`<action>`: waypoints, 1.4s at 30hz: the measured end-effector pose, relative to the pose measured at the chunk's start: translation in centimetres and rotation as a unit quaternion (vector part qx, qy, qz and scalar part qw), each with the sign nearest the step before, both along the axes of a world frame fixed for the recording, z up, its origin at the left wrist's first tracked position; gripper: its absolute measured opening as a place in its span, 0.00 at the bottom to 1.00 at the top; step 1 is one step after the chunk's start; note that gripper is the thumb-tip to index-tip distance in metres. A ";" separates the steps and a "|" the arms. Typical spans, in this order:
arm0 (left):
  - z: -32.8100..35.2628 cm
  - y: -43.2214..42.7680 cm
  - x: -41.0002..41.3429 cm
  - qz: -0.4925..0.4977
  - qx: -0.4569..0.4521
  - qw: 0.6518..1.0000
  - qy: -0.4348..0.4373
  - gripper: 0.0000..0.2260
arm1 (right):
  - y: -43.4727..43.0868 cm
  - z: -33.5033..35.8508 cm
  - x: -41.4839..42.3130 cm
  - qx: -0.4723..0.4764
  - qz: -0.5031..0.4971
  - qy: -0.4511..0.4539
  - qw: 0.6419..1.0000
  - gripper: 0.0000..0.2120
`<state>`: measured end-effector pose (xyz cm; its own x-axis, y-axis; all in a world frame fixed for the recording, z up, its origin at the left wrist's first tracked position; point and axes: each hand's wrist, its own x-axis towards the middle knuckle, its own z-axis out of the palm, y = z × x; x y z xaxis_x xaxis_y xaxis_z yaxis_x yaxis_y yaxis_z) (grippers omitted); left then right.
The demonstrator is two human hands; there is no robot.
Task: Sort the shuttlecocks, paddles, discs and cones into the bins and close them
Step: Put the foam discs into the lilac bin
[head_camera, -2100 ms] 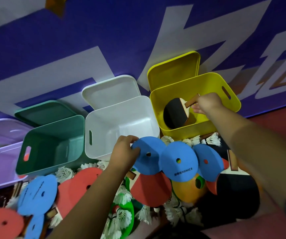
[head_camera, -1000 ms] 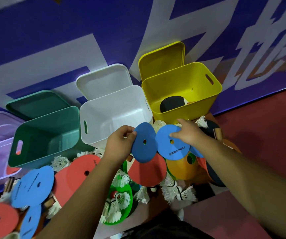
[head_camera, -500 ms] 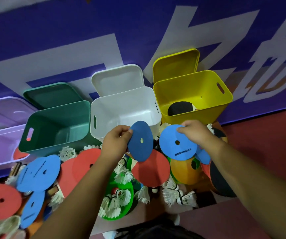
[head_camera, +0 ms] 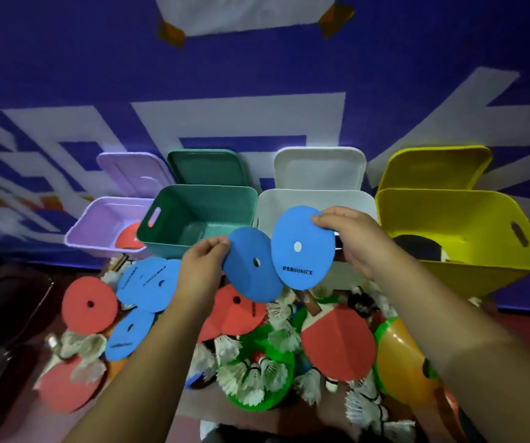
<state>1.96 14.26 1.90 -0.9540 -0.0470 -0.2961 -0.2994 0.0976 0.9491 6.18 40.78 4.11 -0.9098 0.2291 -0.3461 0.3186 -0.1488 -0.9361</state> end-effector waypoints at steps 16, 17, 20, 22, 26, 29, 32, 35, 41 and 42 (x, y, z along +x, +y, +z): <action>-0.3 -26.1 -10.9 0.151 0.101 0.983 -0.031 0.11 | -23.2 -1.6 -13.4 -0.094 0.005 -0.075 0.993 0.04; -0.4 -27.4 -12.0 0.154 0.106 0.982 -0.032 0.10 | -24.6 -1.8 -14.4 -0.098 0.002 -0.077 0.992 0.03; -0.6 -30.9 -15.7 0.170 0.114 0.978 -0.037 0.11 | -28.4 -2.1 -17.2 -0.114 -0.009 -0.081 0.990 0.04; -0.8 -32.7 -18.2 0.174 0.125 0.976 -0.045 0.11 | -30.7 -2.1 -19.0 -0.118 -0.016 -0.078 0.990 0.04; -0.9 -35.0 -23.8 0.182 0.168 0.968 -0.033 0.08 | -34.2 -1.7 -22.3 -0.118 -0.036 -0.074 0.990 0.04; -2.1 -35.9 -27.6 0.190 0.123 0.973 -0.051 0.03 | -35.9 -1.6 -24.2 -0.112 -0.044 -0.073 0.990 0.05; -4.0 -37.3 -29.5 0.191 0.057 0.975 -0.101 0.03 | -37.5 -1.8 -25.7 -0.102 -0.057 -0.079 0.990 0.05; -6.3 -38.8 -29.6 0.177 0.037 0.972 -0.152 0.04 | -39.0 -2.4 -27.1 -0.101 -0.070 -0.091 0.988 0.06; -7.8 -41.4 -27.2 0.146 0.039 0.973 -0.176 0.06 | -42.1 -4.0 -29.7 -0.122 -0.081 -0.117 0.982 0.07; -7.9 -41.9 -26.7 0.136 0.033 0.976 -0.165 0.06 | -42.6 -4.1 -30.3 -0.131 -0.085 -0.117 0.981 0.07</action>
<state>-24.78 -27.63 -6.04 -0.7605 -0.2560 -0.5967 -0.5968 -0.0867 0.7977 -24.14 -1.84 0.00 -0.7552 0.2457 -0.6077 0.4702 -0.4429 -0.7634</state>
